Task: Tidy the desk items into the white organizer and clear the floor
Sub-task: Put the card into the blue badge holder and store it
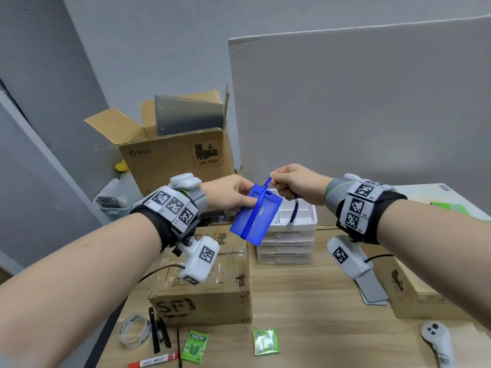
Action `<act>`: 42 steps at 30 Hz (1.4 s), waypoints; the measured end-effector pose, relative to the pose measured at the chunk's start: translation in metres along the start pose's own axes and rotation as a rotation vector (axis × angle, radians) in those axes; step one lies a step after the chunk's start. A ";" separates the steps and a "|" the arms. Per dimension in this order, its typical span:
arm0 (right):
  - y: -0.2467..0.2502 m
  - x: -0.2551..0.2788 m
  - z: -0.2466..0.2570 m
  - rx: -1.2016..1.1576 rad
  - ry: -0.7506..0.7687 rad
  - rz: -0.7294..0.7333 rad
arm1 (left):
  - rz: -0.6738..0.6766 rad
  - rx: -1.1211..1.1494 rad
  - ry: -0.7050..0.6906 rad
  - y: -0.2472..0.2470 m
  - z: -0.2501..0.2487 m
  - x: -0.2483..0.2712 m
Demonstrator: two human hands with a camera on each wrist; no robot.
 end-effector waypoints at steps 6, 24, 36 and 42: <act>-0.008 0.005 0.007 -0.093 0.059 -0.045 | 0.007 0.553 -0.061 0.006 -0.017 0.004; -0.080 0.019 -0.006 -0.160 -0.075 0.113 | -0.800 0.572 0.120 0.056 0.027 -0.002; -0.044 0.008 0.041 0.260 0.182 -0.060 | -0.419 0.036 -0.037 0.051 0.008 0.016; -0.041 0.009 0.029 0.098 0.210 -0.042 | -0.319 -0.022 -0.002 0.050 -0.002 0.020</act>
Point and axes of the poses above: each hand's wrist, its own x-axis away from the middle knuckle, its own y-axis out of the back of the hand, z = x × y, the point moved 4 cm from there along -x, towards the middle knuckle, and after that the axes turned 5 degrees about -z, right-handed, at the moved point
